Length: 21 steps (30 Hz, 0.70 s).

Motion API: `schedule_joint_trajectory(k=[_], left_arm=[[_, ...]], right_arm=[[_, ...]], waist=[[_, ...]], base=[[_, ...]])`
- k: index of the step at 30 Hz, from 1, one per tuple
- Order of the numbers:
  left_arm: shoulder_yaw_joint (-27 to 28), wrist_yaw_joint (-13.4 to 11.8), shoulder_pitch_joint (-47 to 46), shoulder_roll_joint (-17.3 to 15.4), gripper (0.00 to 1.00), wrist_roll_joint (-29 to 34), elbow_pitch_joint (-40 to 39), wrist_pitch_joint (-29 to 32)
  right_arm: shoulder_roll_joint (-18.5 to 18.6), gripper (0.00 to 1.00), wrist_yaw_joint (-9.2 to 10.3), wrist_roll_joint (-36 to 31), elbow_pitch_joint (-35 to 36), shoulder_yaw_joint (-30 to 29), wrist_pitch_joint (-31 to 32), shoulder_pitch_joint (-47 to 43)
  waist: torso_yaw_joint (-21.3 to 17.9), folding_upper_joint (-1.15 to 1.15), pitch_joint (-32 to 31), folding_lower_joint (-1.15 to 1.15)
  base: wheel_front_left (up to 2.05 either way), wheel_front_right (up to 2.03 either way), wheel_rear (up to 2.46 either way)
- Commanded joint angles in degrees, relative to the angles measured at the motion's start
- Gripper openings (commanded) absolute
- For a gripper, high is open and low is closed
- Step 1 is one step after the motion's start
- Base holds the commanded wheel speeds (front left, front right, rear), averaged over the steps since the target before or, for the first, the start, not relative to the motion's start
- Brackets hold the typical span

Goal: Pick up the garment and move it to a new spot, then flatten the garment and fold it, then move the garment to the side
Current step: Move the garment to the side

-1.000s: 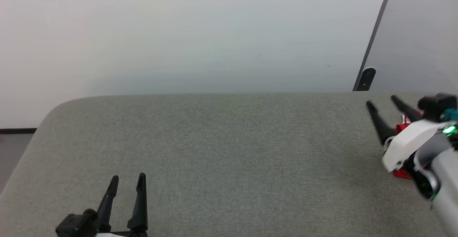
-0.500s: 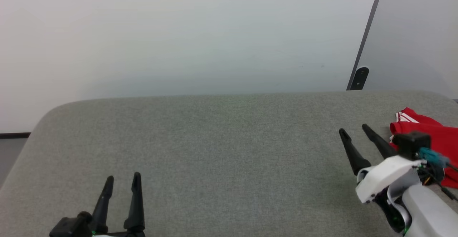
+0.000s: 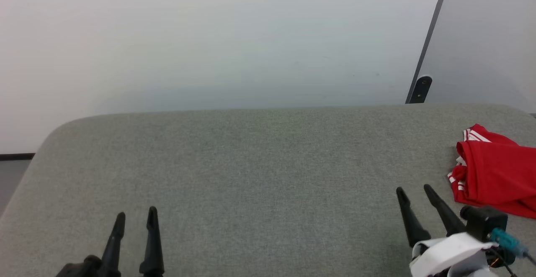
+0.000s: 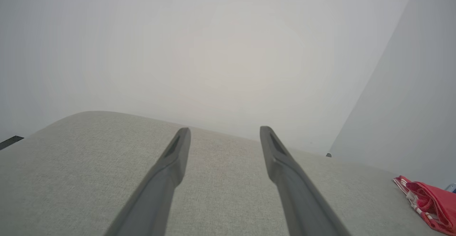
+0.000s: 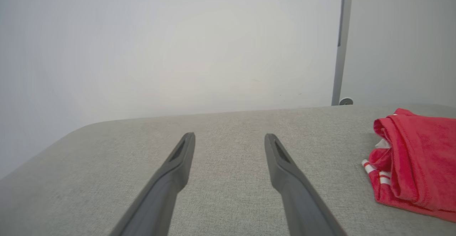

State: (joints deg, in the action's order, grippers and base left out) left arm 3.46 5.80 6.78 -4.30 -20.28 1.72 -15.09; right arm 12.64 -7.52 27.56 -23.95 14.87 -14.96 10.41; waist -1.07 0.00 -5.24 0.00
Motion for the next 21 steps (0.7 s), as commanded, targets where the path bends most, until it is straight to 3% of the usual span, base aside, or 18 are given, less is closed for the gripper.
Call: schedule_joint_trajectory(k=[1, 6, 12, 21], left_arm=[[0.21, 0.34, 0.78, 0.06, 1.00, 0.51, -0.11, -0.04], [0.92, 0.72, 1.78, 0.41, 1.00, 2.61, -0.31, -0.04], [0.78, 1.11, 3.28, 0.02, 1.00, 6.41, -1.26, -0.04], [3.47, 1.32, 5.81, 1.08, 1.00, 7.30, -1.63, -0.04]], right_arm=[[-0.73, 1.00, 0.10, -2.29, 1.44, -0.73, -0.26, -1.50], [-3.36, 1.00, 0.10, -7.78, 4.58, -3.08, -0.26, -5.93], [-4.15, 1.00, 0.10, -11.11, 6.23, -3.43, -0.26, -8.56], [-5.42, 1.00, 0.10, -15.72, 9.20, -8.03, -0.27, -11.76]], waist=[[-0.08, 0.00, 0.11, 0.00], [-0.17, 0.00, 0.27, 0.00], [-0.36, 0.00, 0.65, 0.00], [-0.46, 0.00, 0.95, 0.00]], base=[[0.00, 0.00, 0.00], [0.00, 0.00, 0.00], [0.00, 0.00, 0.00], [0.00, 0.00, 0.00]])
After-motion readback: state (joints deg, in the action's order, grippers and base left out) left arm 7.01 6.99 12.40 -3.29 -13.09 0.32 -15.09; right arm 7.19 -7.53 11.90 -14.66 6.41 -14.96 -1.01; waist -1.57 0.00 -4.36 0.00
